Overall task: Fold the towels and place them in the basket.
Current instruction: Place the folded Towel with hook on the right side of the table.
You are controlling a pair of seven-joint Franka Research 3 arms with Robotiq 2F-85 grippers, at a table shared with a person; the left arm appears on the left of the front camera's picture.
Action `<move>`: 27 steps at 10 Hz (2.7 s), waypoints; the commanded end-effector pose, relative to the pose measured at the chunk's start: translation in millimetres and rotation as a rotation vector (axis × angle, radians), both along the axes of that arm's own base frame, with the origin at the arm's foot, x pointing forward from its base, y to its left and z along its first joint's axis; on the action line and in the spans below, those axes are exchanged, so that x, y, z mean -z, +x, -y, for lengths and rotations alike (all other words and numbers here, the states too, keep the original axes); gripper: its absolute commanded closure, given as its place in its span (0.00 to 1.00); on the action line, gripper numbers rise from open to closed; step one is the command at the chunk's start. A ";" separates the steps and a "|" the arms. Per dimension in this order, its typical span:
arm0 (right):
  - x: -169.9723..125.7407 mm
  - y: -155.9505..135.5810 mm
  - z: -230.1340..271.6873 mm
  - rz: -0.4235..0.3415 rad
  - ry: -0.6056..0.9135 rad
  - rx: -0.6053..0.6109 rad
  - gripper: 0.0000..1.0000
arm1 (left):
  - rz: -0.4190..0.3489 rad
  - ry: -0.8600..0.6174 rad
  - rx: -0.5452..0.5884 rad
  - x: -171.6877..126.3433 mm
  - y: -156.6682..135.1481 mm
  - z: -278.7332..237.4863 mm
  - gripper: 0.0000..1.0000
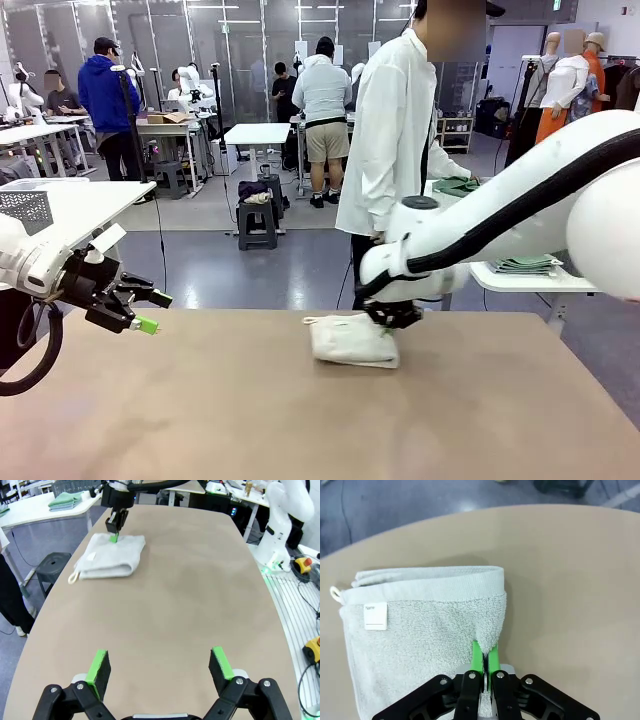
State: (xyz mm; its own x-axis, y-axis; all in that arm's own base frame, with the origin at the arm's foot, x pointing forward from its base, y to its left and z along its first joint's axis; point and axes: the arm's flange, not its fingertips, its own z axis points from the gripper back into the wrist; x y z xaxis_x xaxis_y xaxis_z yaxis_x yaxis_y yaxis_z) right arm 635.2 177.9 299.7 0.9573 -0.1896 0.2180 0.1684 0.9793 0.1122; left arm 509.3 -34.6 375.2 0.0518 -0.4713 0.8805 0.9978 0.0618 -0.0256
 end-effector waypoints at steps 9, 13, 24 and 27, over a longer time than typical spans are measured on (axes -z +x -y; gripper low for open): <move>-1.1 1.4 280.1 0.053 -0.002 -0.039 0.95 | 0.006 0.002 -0.002 -2.6 -0.4 0.3 0.00; -3.9 9.0 285.0 0.071 -0.028 -0.034 0.75 | 0.006 0.002 -0.002 -2.6 -0.4 0.3 0.00; -231.4 -169.0 286.6 0.347 0.021 -0.080 0.28 | 0.006 0.002 -0.002 -2.6 -0.4 0.3 0.00; -287.6 -222.0 288.1 0.302 0.038 -0.165 0.28 | 0.006 0.002 -0.002 -2.6 -0.4 0.3 0.00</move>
